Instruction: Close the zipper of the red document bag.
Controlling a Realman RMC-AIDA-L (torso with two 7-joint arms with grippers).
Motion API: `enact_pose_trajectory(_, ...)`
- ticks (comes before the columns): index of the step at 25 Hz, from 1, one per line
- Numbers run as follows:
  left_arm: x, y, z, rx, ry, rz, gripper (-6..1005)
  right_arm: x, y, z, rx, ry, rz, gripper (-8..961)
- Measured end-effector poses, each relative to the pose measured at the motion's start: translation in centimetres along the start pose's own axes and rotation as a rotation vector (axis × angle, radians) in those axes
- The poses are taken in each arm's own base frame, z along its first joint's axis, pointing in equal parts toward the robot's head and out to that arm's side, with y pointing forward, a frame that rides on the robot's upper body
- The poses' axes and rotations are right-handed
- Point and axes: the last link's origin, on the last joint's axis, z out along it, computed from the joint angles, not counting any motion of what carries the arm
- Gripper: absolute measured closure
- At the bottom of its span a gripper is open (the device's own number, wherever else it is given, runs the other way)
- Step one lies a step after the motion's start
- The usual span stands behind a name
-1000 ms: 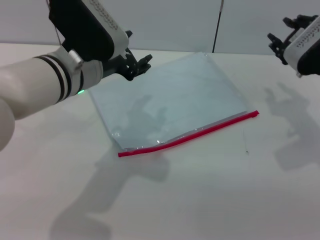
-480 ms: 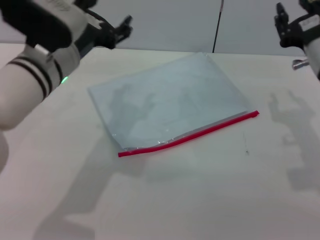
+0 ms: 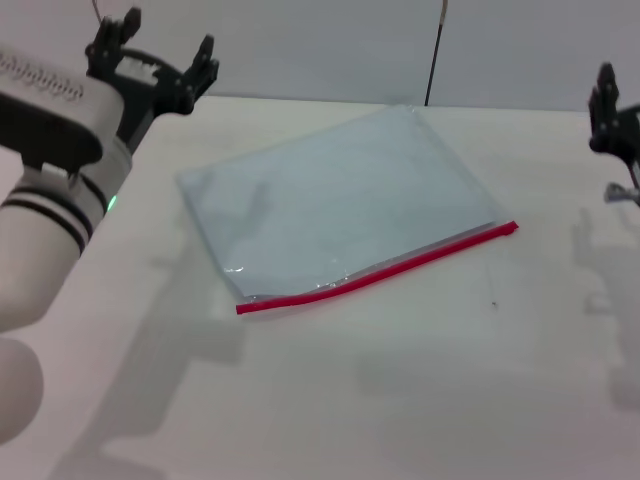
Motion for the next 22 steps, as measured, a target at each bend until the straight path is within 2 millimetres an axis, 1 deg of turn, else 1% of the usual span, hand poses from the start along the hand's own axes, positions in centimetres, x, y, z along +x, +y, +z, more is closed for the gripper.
enact_pose_trajectory(3, -1.0, 0.0, -0.3, 0.006, -0.003, -0.021, 149, 1.1, -0.8, -0.7, 0.028, 0.016, 0.042, 523)
enact_pose_trajectory(11, -3.3, -0.5, -1.8, 0.058, 0.014, -0.076, 150, 2.6, -2.9, -2.5, 0.128, 0.032, 0.121, 525)
enact_pose_trajectory(15, -4.4, -0.2, -1.6, 0.057, -0.025, -0.088, 150, 3.2, -2.7, -3.1, 0.114, 0.053, 0.118, 526)
enact_pose_trajectory(17, -4.8, -0.1, -1.3, 0.056, -0.041, -0.096, 150, 3.4, -2.7, -3.2, 0.11, 0.058, 0.115, 527)
enact_pose_trajectory(22, -5.3, -0.1, -1.3, 0.066, -0.062, -0.13, 151, 3.6, -2.4, -3.2, 0.101, 0.072, 0.115, 528)
